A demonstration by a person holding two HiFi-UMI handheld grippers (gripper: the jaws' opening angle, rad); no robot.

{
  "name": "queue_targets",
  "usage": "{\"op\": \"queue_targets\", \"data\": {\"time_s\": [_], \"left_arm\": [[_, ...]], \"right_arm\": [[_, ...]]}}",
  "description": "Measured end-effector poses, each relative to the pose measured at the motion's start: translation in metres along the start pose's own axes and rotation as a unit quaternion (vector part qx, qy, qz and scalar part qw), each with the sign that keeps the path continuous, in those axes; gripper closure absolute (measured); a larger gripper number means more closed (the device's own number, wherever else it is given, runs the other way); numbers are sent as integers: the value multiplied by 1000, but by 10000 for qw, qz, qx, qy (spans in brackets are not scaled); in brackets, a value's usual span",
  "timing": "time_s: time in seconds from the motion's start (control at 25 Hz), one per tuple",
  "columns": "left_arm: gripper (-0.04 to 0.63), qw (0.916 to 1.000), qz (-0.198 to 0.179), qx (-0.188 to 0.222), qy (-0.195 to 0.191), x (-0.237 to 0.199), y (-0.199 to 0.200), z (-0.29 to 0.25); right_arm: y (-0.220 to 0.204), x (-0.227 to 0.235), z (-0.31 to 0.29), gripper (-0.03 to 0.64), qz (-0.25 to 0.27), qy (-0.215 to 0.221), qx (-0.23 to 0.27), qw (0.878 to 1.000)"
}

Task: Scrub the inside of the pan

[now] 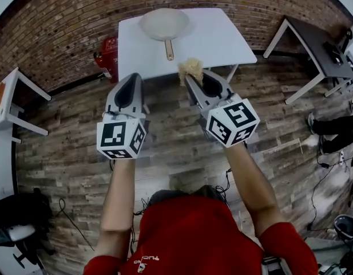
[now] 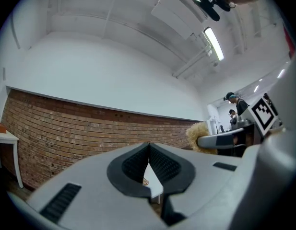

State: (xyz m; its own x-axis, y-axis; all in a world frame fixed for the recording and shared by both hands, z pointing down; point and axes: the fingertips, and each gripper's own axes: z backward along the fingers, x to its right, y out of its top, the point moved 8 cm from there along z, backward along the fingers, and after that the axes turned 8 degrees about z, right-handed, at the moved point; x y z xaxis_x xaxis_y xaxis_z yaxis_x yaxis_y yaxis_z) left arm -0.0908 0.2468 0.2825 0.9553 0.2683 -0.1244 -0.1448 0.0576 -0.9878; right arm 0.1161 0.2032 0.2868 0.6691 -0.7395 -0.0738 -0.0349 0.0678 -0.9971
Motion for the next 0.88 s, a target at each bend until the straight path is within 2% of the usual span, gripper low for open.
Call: {"op": "queue_targets", "data": {"time_s": [0.16,0.48,0.88], "left_arm": [[580,9999,130,19,-50,-35,-1,-38],[581,9995,301,-3,-89,-74,-10,-94],[581,9997,223,-52,128,-117,-22,-202]], "right_arm": [[-3,14,-39,531,12,-89,-55,9999],[-13,53,-91,531,-7,-206,-186,9996],[-31,135,-187,530,106,-35,-216,9997]]}}
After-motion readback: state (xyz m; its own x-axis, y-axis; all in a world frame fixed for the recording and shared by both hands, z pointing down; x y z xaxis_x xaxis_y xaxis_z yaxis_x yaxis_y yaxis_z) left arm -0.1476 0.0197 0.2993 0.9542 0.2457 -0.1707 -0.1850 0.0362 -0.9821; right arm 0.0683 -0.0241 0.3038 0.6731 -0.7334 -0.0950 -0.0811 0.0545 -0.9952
